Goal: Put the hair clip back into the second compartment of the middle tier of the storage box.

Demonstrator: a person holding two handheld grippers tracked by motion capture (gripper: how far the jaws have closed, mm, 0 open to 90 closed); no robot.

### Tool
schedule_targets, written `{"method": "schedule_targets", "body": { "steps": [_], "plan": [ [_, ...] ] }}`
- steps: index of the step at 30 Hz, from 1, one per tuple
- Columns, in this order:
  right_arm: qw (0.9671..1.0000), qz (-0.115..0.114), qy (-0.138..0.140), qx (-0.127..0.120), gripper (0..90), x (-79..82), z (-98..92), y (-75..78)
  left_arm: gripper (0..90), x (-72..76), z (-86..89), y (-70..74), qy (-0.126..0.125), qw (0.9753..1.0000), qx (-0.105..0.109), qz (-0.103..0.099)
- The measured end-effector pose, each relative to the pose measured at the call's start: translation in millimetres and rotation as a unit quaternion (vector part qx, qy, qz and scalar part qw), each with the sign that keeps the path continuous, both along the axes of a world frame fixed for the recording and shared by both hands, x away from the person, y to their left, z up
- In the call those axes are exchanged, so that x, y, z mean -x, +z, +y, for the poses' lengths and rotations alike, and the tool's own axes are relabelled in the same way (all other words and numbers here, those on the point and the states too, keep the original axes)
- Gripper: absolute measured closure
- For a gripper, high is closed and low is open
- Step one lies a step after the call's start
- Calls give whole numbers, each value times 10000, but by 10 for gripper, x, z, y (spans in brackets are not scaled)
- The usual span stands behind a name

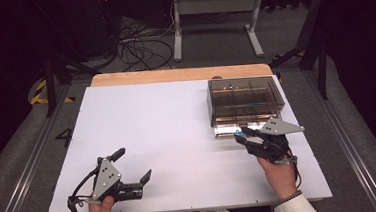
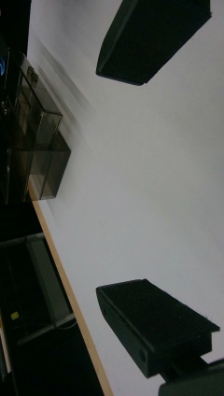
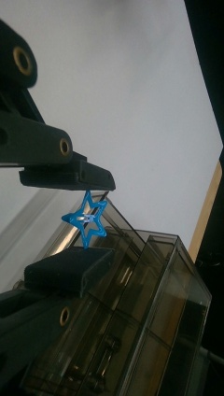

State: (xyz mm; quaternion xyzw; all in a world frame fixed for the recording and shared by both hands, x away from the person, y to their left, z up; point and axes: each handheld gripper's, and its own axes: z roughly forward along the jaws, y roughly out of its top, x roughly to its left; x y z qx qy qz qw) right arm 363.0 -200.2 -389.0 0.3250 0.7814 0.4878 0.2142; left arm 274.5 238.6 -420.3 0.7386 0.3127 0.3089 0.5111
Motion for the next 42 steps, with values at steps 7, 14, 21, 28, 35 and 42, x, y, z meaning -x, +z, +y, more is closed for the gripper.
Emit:
{"method": "schedule_targets", "body": {
  "steps": [7, 14, 21, 28, 35, 42],
  "plan": [
    [9997, -43, -216, 89, 612, -37, -25, -10, 10, 1, -4, -1, 6, 10000, 9, -9],
    [9985, -64, -494, 214, 612, -79, -41, -24, 9, 0, -1, -1, 10, 10000, -20, -13],
    [9976, -60, -640, 243, 612, -135, -52, -35, 9, 5, -2, -3, 9, 10000, 17, 10],
    [9968, -27, -762, 231, 612, -195, -82, -48, 9, 0, 3, -3, 4, 10000, 11, 11],
    [9961, 20, -865, 175, 612, -231, -119, -56, 9, 0, 3, -1, 6, 10000, 8, 16],
    [9955, 62, -935, 160, 612, -245, -129, -60, 9, 2, 1, -2, 12, 10000, 32, 18]
  ]
}}
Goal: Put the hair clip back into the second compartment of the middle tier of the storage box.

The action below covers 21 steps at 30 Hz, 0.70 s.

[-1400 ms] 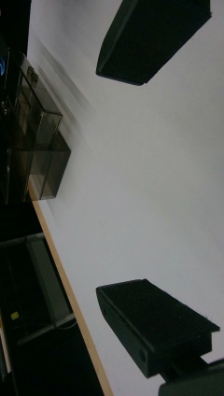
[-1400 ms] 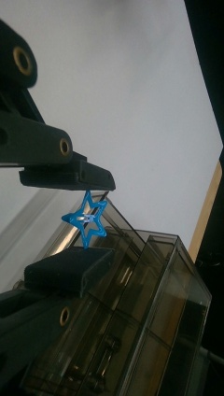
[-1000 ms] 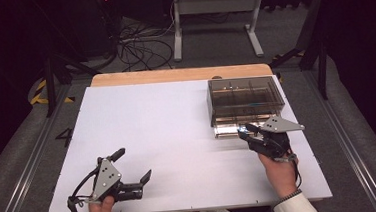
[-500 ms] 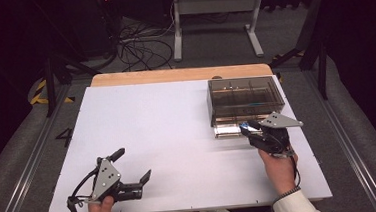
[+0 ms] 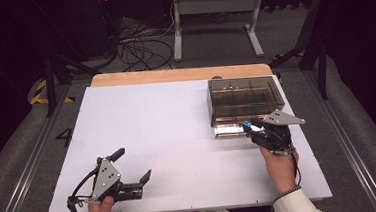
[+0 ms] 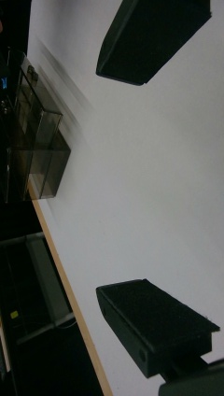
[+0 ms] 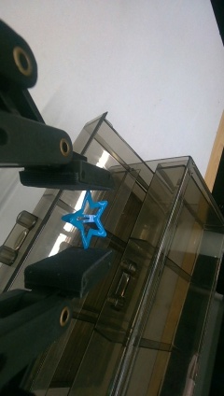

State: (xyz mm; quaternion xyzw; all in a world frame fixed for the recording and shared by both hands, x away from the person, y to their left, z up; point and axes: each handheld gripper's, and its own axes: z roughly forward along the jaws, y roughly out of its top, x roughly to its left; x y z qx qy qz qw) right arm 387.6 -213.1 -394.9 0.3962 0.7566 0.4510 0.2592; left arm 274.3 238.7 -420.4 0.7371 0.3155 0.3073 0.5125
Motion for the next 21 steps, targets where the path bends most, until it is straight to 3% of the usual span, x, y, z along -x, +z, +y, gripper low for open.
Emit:
{"method": "schedule_targets", "body": {
  "steps": [10, 17, 21],
  "plan": [
    [10000, -8, -76, 38, 612, -13, -2, -4, 10, -2, 2, 0, 2, 10000, -23, 3],
    [9993, -5, -216, 300, 611, -53, 45, -5, 9, 0, 2, -1, 3, 10000, -20, 4],
    [9994, 58, -252, 244, 611, -95, 25, -1, 10, -1, 4, -2, 2, 10000, -31, 4]
  ]
}}
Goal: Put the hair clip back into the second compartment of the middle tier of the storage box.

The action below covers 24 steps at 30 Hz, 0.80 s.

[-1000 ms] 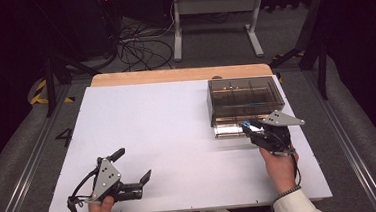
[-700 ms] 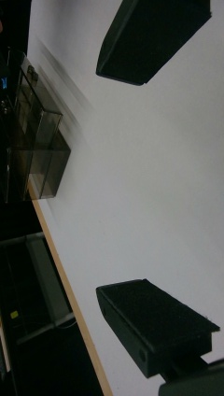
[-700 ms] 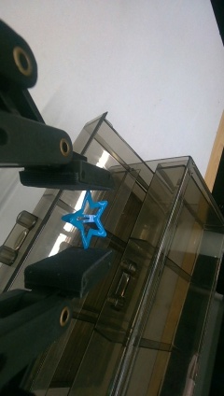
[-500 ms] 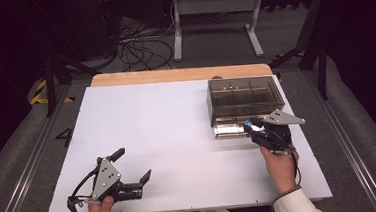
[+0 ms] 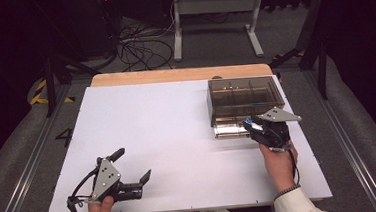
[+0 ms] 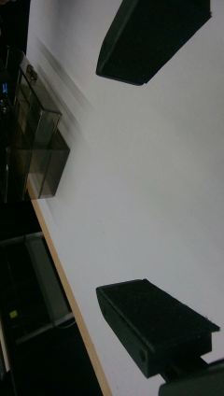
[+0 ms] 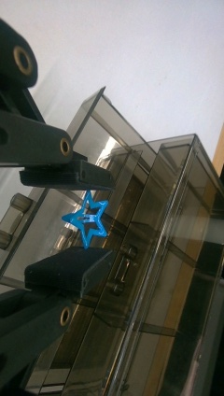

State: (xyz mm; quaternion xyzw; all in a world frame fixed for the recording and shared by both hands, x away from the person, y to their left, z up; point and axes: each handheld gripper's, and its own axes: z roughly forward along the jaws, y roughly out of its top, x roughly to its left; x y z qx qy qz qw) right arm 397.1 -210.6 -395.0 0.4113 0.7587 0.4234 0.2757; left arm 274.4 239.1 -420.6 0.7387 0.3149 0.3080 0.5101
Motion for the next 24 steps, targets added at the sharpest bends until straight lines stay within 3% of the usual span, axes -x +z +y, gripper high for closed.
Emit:
{"method": "schedule_targets", "body": {
  "steps": [24],
  "plan": [
    [9984, 464, -305, 138, 609, -230, -74, -101, 9, 9, 16, 1, 41, 10000, 3, -15]
  ]
}}
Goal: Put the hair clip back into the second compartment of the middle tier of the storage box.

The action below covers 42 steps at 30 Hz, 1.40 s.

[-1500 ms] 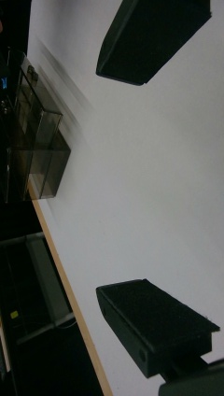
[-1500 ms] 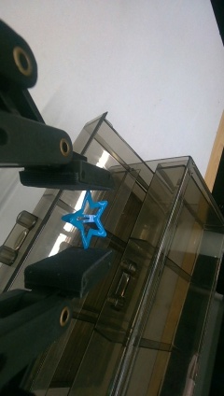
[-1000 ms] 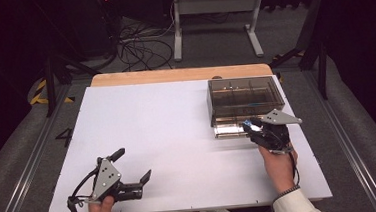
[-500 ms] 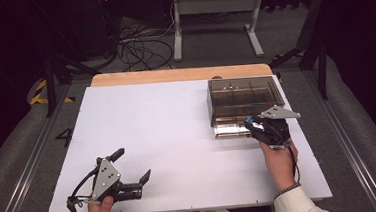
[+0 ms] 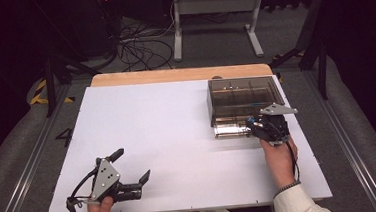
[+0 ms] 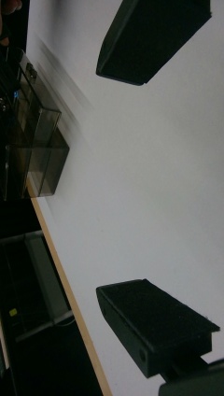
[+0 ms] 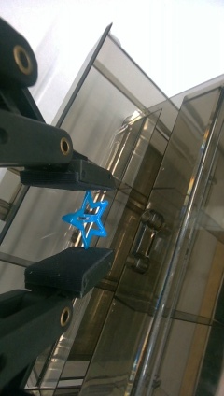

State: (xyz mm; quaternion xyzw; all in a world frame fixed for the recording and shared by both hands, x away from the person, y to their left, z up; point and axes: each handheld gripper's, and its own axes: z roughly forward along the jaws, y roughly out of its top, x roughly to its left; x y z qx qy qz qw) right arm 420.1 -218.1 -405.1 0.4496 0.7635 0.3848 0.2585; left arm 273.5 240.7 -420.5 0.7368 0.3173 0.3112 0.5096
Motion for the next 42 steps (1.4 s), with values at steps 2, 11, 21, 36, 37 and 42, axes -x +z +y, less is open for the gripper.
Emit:
{"method": "schedule_targets", "body": {
  "steps": [2, 11, 21, 36, 37, 42],
  "plan": [
    [10000, 28, -14, 11, 608, -10, -1, -5, 9, 0, 0, 0, 0, 10000, 0, 1],
    [9998, 151, -55, 127, 607, -71, 16, -45, 9, 1, -5, -2, 2, 10000, 24, 24],
    [9995, 261, -66, 191, 608, -111, 34, -77, 10, 1, -2, -2, 8, 10000, 25, 16],
    [9995, 279, -40, 136, 541, -125, 22, -85, 9, 7, 4, -1, 17, 10000, 23, 16],
    [9995, 275, -39, 130, 535, -124, 21, -83, 10, 8, 4, -1, 19, 10000, 28, 16],
    [9997, 219, -40, 62, 517, -104, 5, -49, 10, 14, 12, 1, 34, 10000, 35, 17]
  ]
}}
